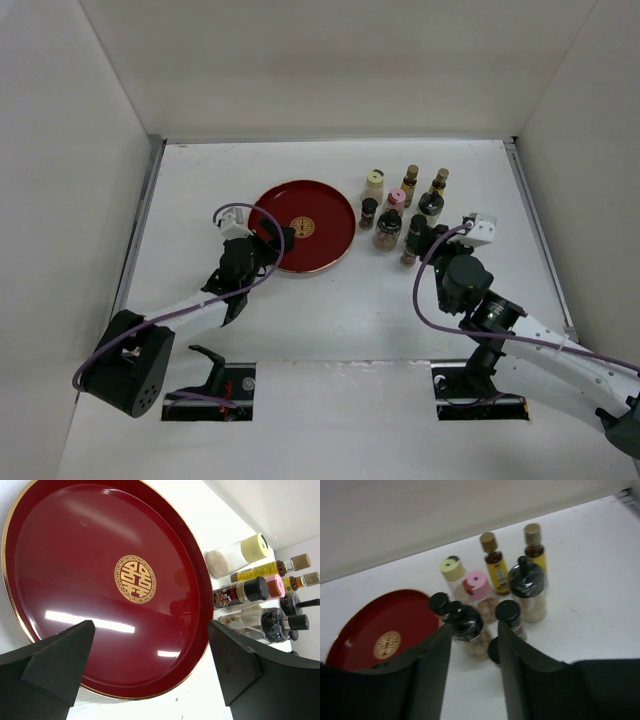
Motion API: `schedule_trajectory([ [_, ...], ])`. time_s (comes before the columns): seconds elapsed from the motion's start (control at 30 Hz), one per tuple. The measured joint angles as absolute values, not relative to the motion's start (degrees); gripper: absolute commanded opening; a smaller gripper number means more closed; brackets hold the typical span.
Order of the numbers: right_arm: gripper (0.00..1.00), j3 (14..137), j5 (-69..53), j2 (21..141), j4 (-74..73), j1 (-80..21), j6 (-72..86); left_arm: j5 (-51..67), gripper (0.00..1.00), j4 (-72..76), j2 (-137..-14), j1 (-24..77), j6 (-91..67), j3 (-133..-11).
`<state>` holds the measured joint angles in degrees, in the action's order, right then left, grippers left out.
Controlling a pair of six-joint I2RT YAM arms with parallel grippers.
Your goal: Organize the condiment bottles
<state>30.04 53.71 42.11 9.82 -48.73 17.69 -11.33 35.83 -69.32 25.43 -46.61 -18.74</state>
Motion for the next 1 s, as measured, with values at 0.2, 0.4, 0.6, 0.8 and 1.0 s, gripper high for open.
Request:
schedule_trajectory([
  [0.2, 0.49, 30.06, 47.35, 42.41, 9.63, -48.84, 18.46, -11.77, 1.0, 37.36, -66.02, 25.41, -46.41, -18.37],
  [0.4, 0.08, 31.92, 45.06, 44.49, 3.66, -48.25, 20.32, -13.76, 1.0, 39.83, -62.98, 24.64, -46.41, -15.86],
  [0.6, 0.59, 35.11, 42.89, 49.43, -4.25, -42.19, 25.04, -15.7, 1.0, 39.64, -60.95, 21.61, -47.29, -13.74],
  [0.8, 0.74, 35.09, 37.74, 55.16, -6.13, -37.58, 26.87, -16.27, 1.0, 39.64, -60.16, 20.6, -48.47, -13.34],
  [1.0, 0.75, 35.18, 33.93, 60.75, -5.5, -35.16, 26.76, -16.14, 1.0, 39.62, -60.23, 19.35, -49.76, -12.91],
])
